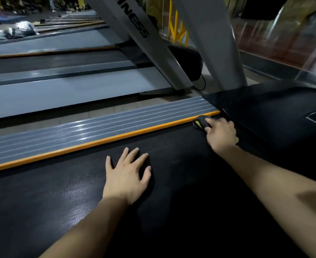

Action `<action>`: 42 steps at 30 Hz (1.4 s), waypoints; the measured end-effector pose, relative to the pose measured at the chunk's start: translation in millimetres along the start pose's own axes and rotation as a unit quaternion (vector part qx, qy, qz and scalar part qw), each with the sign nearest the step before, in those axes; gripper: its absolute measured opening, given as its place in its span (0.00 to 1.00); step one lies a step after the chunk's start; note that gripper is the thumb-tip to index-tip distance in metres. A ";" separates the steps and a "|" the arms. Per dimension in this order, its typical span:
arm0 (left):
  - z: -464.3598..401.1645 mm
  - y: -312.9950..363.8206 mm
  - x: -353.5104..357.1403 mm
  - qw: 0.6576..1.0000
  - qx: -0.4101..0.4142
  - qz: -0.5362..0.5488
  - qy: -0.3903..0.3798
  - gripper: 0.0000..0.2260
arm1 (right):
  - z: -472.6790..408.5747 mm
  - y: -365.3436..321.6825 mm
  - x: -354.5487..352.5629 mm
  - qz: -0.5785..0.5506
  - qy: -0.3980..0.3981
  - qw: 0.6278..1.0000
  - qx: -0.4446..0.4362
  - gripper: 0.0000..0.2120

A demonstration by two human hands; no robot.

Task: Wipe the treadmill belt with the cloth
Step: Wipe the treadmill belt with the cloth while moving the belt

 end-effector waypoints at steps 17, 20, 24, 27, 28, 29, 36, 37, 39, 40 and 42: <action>-3.0 1.0 -1.8 1.000 0.005 0.001 0.000 0.30 | -26.5 30.0 -14.7 0.032 0.040 0.996 -0.073 0.15; -4.3 -1.1 -1.5 1.000 0.008 -0.003 0.001 0.29 | -22.6 26.2 -11.9 0.043 0.042 0.998 -0.004 0.14; -2.4 -3.5 1.1 1.000 0.002 -0.007 -0.002 0.29 | 22.4 -38.7 -23.7 -0.043 0.012 0.999 -0.029 0.13; -0.6 -4.4 -0.5 1.000 -0.004 -0.012 -0.002 0.31 | 89.9 -112.6 -38.1 -0.133 -0.003 0.978 -0.162 0.12; -1.0 -5.0 -1.5 1.000 -0.005 -0.014 -0.002 0.31 | 105.0 -126.2 -36.4 -0.158 -0.018 0.970 -0.186 0.12; -1.9 -5.1 -2.1 1.000 -0.005 -0.016 -0.002 0.32 | 107.9 -129.3 -33.6 -0.174 -0.025 0.962 -0.210 0.12; -0.1 2.2 -2.9 1.000 0.001 -0.009 0.004 0.30 | -6.2 30.7 -21.8 0.029 0.046 0.996 -0.070 0.15; -1.2 1.0 -3.6 1.000 0.000 -0.009 0.007 0.30 | -9.2 41.6 -21.5 0.027 0.061 0.997 -0.028 0.15; -4.0 -0.6 -4.3 1.000 0.001 -0.012 0.008 0.30 | 2.3 19.0 -25.2 0.040 0.068 0.997 -0.001 0.15; -5.0 -1.4 -3.7 1.000 0.002 -0.013 0.008 0.29 | 15.1 -6.5 -26.2 0.038 0.059 0.997 -0.018 0.15; -3.1 -3.2 -1.2 1.000 0.001 -0.015 0.003 0.29 | 56.9 -68.0 -29.6 -0.022 0.033 0.996 -0.085 0.12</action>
Point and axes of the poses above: each hand's wrist, its own z-axis away from the middle knuckle, its own x-axis out of the palm, y = z × x, the point moved 4 cm from there along -z, towards the middle knuckle, and after that the axes turned 6 degrees about y, right-handed, at the moved point
